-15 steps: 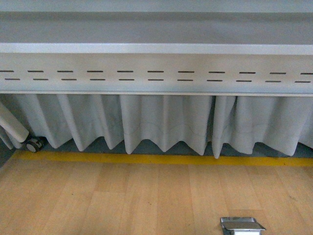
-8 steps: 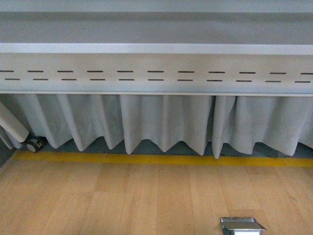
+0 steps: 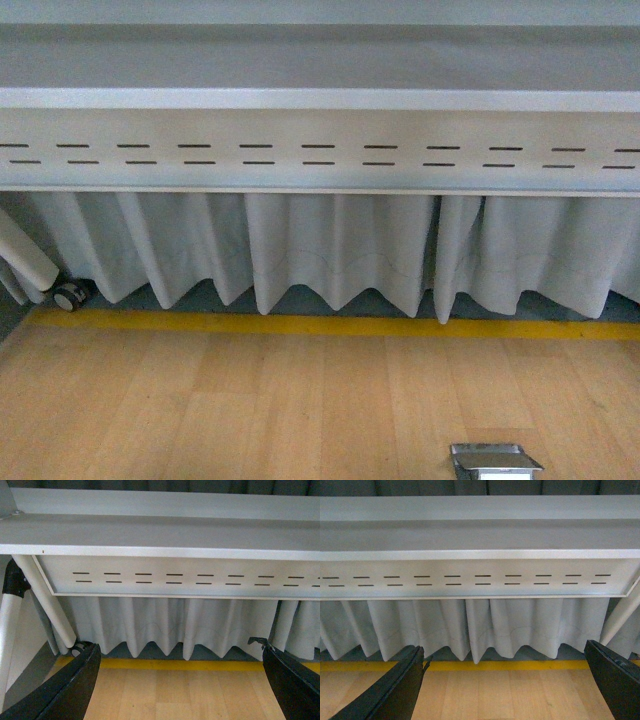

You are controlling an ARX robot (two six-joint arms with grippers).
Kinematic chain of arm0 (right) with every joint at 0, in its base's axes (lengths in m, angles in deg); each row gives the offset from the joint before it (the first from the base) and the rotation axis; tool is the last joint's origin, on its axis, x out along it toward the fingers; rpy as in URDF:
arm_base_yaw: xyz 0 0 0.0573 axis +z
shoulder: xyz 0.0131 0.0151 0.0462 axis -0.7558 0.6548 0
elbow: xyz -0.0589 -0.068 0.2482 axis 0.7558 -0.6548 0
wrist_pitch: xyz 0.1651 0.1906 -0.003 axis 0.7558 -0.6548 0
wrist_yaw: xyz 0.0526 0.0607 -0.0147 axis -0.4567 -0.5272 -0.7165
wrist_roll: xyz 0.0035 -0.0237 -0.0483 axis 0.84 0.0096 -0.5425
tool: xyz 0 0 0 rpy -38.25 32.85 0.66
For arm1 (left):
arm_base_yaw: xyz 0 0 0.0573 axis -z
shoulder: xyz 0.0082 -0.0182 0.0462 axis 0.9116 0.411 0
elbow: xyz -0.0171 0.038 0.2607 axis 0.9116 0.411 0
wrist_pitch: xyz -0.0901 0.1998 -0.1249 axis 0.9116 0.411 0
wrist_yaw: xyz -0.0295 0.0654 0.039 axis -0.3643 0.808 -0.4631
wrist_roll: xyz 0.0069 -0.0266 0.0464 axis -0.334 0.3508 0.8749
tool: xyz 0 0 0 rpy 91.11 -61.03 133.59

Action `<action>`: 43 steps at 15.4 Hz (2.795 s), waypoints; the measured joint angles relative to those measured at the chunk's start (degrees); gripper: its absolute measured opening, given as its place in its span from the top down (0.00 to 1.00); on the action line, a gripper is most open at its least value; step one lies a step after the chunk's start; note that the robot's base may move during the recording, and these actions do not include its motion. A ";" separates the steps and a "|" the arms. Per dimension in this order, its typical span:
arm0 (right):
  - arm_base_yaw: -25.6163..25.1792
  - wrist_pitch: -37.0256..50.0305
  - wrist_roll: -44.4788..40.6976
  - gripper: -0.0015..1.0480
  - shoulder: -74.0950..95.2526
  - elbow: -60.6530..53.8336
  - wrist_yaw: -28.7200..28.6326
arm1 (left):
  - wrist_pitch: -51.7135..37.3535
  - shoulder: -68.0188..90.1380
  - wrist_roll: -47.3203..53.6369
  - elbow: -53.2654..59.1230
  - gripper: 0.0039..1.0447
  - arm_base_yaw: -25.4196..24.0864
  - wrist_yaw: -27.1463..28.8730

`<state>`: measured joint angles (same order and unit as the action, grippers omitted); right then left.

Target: Open oven

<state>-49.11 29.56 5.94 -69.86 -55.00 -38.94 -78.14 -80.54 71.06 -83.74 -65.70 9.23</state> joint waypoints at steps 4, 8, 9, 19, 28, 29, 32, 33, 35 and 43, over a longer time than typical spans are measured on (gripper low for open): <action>0.00 0.00 0.00 0.06 0.00 0.00 -0.02 | 0.00 0.00 -0.02 0.00 0.06 0.00 0.00; 0.00 -0.15 0.00 0.06 0.00 0.00 0.00 | 0.22 0.00 -0.02 0.00 0.06 0.00 0.02; 0.00 -0.11 0.00 0.06 -0.02 0.00 0.00 | 0.24 0.00 -0.04 0.00 0.06 0.00 0.04; 0.00 0.02 0.00 0.06 -0.04 0.00 -0.04 | 0.02 0.00 0.00 0.00 0.06 0.00 0.02; 0.00 0.04 0.00 0.06 -0.04 0.00 -0.02 | 0.02 0.00 0.09 0.00 0.06 0.00 0.04; 0.00 0.04 -0.02 0.06 -0.04 0.00 -0.02 | 0.00 0.00 0.15 0.00 0.06 0.00 0.04; 0.00 0.26 0.02 0.06 -0.04 0.00 0.00 | -0.15 0.00 0.17 0.00 0.06 0.00 0.00; 0.00 0.24 0.00 0.06 0.00 0.00 -0.02 | -0.13 0.00 0.15 0.00 0.06 0.00 0.00; 0.00 -0.07 0.00 0.06 0.02 0.00 -0.02 | 0.15 0.02 0.17 0.00 0.06 0.00 -0.02; 0.00 -0.04 0.00 0.06 0.00 0.00 -0.02 | 0.00 0.02 0.17 0.00 0.06 0.00 0.00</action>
<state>-49.11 29.51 5.94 -69.86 -55.00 -38.96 -78.14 -80.52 71.23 -83.74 -65.70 9.23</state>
